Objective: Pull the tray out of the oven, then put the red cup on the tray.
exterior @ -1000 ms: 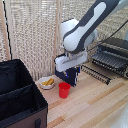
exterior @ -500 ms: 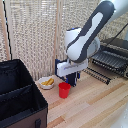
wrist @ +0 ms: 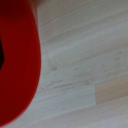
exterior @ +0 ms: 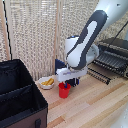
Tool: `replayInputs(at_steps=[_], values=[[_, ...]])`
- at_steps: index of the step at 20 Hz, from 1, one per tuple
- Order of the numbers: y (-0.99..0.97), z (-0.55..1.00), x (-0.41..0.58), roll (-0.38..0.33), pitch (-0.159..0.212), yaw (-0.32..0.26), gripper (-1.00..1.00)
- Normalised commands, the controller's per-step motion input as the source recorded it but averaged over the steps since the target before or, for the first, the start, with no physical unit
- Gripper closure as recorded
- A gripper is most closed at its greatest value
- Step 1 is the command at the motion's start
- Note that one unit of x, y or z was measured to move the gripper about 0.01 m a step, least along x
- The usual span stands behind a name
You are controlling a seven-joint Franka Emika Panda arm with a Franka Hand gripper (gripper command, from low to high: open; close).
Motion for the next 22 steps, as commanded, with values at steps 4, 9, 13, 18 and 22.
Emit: replayInputs(at_steps=[4, 9, 13, 18, 22], values=[[-0.04, -0.11, -0.016, 0.005, 0.01, 0.021, 1.0], [0.0, -0.07, -0.063, 0.001, 0.008, 0.008, 1.0], [0.05, -0.09, 0.0, 0.0, -0.042, 0.008, 1.0], [0.18, 0.24, 0.023, -0.008, -0.148, -0.118, 1.0], [0.26, 0.58, 0.05, -0.028, -0.153, -0.265, 1.0]])
